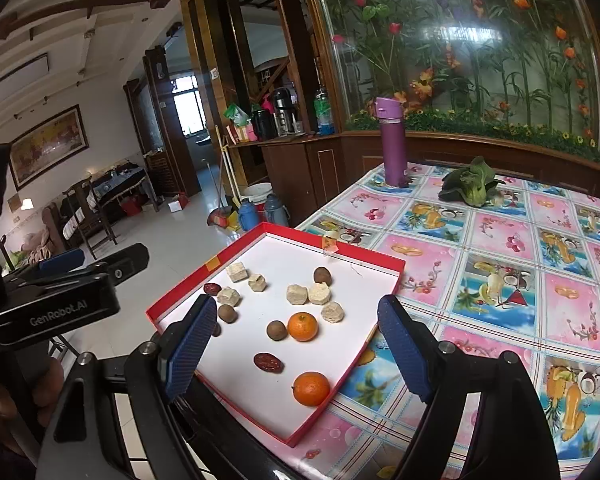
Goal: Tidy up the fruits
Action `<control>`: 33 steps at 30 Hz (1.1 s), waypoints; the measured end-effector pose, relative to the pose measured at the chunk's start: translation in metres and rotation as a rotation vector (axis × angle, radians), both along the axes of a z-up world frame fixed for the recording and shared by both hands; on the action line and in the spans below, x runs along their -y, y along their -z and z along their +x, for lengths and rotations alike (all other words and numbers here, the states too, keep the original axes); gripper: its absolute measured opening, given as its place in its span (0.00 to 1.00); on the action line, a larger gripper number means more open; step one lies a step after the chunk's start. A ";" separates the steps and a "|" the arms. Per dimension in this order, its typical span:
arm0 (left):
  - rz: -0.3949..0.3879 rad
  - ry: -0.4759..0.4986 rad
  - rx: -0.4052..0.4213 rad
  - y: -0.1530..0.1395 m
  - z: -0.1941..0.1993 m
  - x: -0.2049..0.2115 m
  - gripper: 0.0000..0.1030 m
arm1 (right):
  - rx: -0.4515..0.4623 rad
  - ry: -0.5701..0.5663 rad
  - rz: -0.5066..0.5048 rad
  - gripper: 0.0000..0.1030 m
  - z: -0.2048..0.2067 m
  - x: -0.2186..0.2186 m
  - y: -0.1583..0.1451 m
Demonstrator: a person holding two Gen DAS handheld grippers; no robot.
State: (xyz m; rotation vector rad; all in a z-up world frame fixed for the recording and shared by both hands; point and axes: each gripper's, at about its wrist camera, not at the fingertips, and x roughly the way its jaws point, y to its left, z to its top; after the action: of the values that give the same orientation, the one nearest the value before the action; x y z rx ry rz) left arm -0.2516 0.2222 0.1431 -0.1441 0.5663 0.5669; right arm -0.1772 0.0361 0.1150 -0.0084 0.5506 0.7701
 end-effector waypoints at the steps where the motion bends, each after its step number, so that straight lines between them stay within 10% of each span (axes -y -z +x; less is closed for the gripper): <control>1: 0.000 0.000 0.000 0.000 0.000 0.000 1.00 | -0.002 0.001 -0.001 0.80 0.000 0.000 0.000; 33: 0.030 -0.024 0.059 -0.018 -0.010 -0.007 1.00 | 0.101 0.003 -0.054 0.80 -0.010 -0.014 -0.009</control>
State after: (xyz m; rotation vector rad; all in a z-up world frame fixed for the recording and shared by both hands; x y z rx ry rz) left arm -0.2621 0.2290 0.1616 -0.1394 0.4988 0.5926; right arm -0.1868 0.0498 0.1236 -0.0956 0.4754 0.7480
